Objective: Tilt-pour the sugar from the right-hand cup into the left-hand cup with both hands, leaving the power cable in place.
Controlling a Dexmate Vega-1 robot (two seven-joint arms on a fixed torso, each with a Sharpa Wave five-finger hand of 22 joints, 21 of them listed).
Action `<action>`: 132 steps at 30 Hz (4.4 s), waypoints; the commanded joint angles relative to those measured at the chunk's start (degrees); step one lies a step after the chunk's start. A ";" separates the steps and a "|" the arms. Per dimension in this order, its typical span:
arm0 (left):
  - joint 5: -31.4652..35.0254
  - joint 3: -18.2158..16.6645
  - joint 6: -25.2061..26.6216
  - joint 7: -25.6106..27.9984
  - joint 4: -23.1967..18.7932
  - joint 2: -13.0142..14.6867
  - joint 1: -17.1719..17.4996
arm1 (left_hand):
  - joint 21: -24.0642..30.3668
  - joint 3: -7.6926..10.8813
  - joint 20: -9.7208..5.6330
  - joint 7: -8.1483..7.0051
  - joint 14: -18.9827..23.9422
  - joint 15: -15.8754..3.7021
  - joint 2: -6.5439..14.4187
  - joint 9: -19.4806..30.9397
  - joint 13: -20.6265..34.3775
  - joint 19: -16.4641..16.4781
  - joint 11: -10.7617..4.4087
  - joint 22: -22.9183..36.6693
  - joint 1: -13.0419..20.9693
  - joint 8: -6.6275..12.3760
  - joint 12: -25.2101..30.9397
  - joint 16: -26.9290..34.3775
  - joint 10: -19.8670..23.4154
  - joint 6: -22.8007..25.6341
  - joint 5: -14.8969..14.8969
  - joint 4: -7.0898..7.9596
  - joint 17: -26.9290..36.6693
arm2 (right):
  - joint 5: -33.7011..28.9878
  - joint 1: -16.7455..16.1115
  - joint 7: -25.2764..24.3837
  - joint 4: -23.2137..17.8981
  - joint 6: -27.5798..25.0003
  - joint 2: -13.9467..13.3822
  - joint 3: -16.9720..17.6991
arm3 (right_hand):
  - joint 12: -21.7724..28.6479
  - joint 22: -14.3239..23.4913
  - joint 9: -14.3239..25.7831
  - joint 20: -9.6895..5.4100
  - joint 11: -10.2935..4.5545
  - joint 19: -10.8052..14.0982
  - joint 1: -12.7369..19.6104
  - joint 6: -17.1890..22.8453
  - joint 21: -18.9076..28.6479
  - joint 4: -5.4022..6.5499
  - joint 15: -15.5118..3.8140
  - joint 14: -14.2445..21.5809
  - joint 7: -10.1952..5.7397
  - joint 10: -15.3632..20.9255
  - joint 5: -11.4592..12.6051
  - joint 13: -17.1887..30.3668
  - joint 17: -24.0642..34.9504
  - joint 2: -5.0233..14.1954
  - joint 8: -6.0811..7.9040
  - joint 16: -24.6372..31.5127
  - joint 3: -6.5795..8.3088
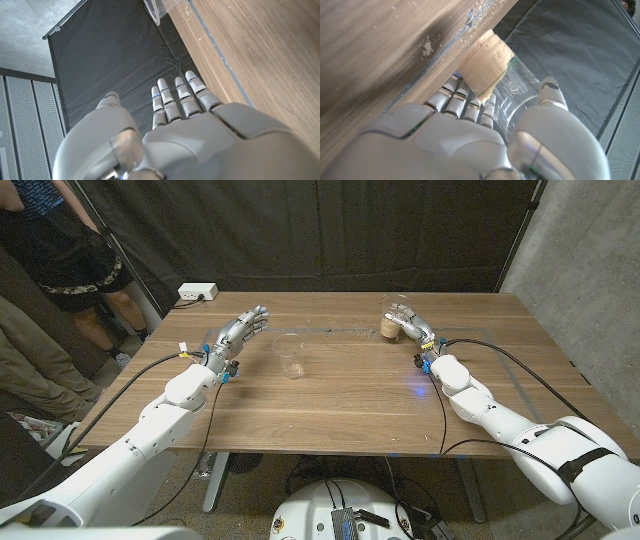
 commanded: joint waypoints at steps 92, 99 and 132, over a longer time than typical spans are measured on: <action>3.68 2.07 -0.72 -2.79 1.83 1.22 -2.64 | -0.21 0.03 0.30 -0.09 0.39 -4.96 -1.09 -0.13 0.20 0.38 -0.53 0.25 0.88 0.13 -0.18 -0.07 0.41 0.18 0.02 -1.35 -0.21 | 15.07 -9.63 4.05 -27.82 -18.73 -10.02 8.53 | 5.04 0.71 2.51 1.84 1.87 1.88 3.49 4.54 1.07 0.34 -10.30 5.57 1.37 3.11 -2.53 5.06 4.94 1.56 3.96 2.00 0.02; 5.22 2.36 -0.53 -3.33 1.38 2.71 -2.92 | -0.33 -0.94 0.75 -0.02 -0.35 -4.76 -3.16 -0.17 0.22 0.26 -0.50 0.23 0.77 -0.31 -0.61 -0.33 -0.59 -0.90 0.20 -1.83 -0.26 | 15.06 -9.28 4.39 -27.36 -18.55 -10.16 8.50 | 5.19 0.73 2.61 1.83 1.80 1.86 3.50 4.56 1.07 0.38 -10.30 5.59 1.40 3.04 -2.59 5.30 5.10 1.57 4.01 1.85 -0.01; 4.81 1.36 -3.96 -3.49 0.10 6.24 2.49 | -0.38 -2.87 1.35 -0.37 -1.52 -4.33 -5.21 0.01 0.35 0.36 -0.17 0.33 -1.07 -1.00 -1.09 -0.25 -1.78 -2.89 1.68 -1.23 0.00 | 14.54 -10.00 4.42 -31.19 -21.55 -12.78 8.60 | 5.91 0.77 2.93 1.75 1.73 1.73 3.81 5.13 1.04 0.42 -10.31 6.16 1.49 3.32 -2.74 6.18 5.72 1.83 4.41 1.41 0.06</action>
